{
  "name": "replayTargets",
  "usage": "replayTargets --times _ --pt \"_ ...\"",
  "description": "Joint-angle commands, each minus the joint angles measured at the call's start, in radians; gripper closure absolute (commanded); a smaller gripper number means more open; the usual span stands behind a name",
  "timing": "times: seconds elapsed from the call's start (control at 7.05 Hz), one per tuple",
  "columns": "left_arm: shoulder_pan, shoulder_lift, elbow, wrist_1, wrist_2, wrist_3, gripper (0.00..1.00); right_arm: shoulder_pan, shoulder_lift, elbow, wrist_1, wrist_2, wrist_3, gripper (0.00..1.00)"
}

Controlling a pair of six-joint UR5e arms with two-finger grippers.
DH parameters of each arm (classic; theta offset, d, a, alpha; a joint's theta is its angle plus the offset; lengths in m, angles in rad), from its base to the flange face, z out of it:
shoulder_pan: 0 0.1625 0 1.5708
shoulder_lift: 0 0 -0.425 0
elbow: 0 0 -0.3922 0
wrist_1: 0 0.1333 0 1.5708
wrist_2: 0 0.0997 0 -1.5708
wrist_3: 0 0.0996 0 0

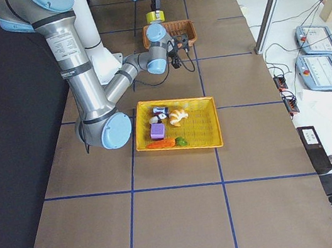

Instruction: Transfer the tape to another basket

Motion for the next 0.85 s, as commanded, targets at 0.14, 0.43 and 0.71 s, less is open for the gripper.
replayTargets --times 0.14,0.43,0.71 --pt "0.003 -0.052 0.051 0.252 0.072 0.258 1.00 0.129 -0.001 -0.004 -0.279 0.025 -0.381 0.00" --pt "0.029 -0.117 0.126 0.349 0.134 0.348 1.00 0.263 -0.006 -0.006 -0.412 0.140 -0.540 0.00" --pt "0.052 -0.148 0.159 0.487 0.193 0.518 1.00 0.372 -0.007 -0.003 -0.564 0.241 -0.687 0.00"
